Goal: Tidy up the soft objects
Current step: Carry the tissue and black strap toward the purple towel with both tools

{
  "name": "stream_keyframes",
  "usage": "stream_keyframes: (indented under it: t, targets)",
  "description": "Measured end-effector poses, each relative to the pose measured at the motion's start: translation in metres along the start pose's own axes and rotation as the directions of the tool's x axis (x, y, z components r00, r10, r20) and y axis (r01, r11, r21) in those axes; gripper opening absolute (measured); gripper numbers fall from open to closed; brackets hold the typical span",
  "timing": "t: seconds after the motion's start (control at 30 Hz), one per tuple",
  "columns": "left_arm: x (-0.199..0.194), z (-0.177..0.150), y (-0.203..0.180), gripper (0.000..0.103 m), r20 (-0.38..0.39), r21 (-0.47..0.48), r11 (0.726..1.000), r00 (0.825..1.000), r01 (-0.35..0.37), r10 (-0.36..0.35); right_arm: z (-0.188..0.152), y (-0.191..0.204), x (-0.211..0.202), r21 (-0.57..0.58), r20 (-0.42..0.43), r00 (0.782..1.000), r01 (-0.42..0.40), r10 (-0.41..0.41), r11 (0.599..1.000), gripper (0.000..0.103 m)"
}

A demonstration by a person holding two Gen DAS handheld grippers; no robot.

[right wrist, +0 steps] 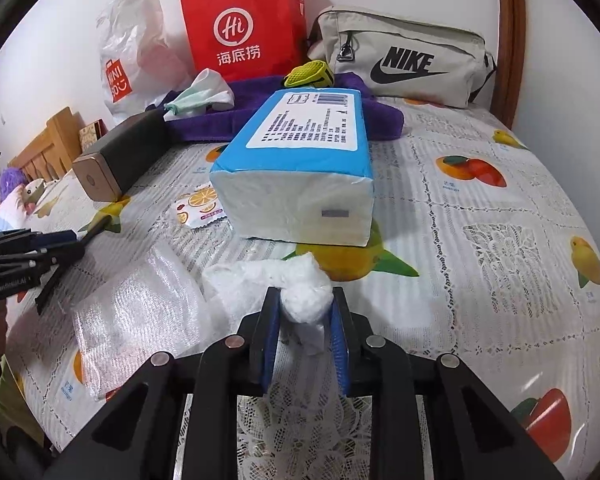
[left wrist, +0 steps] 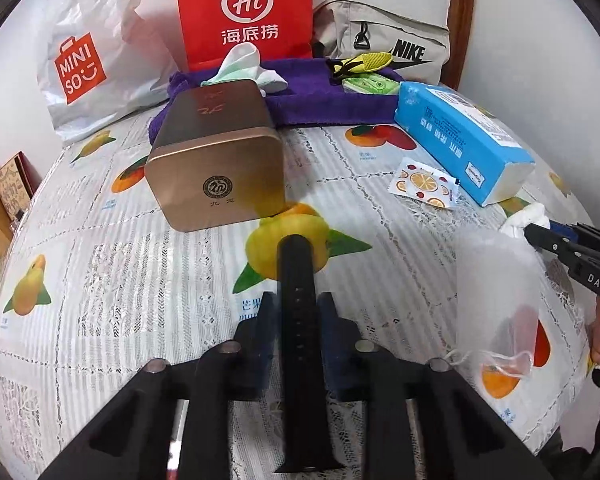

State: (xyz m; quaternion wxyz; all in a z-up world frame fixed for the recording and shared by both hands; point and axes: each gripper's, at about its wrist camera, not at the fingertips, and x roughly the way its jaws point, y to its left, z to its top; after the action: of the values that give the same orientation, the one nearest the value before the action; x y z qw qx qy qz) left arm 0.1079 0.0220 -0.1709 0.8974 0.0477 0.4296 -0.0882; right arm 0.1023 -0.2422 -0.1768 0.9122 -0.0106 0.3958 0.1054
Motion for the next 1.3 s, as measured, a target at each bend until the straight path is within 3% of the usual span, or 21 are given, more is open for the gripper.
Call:
stream_keyframes:
  t: [0.5, 0.9, 1.3]
  targets:
    - [-0.01, -0.013, 0.016, 0.02, 0.048, -0.123, 0.989, 0.996, 0.085, -0.079, 0.004, 0.005, -0.011, 0.006, -0.003, 1.0, -0.009, 0.009, 1.0, 0.024]
    - [-0.043, 0.0, 0.031, 0.02, 0.093, -0.164, 0.984, 0.994, 0.073, -0.058, 0.03, 0.008, -0.048, -0.002, 0.059, 0.998, 0.008, -0.008, 1.0, 0.023]
    - [-0.062, 0.029, 0.041, 0.02, 0.127, -0.171, 0.983, 0.991, 0.068, -0.046, 0.073, 0.021, -0.079, -0.053, 0.148, 0.987, -0.051, 0.059, 0.997, 0.023]
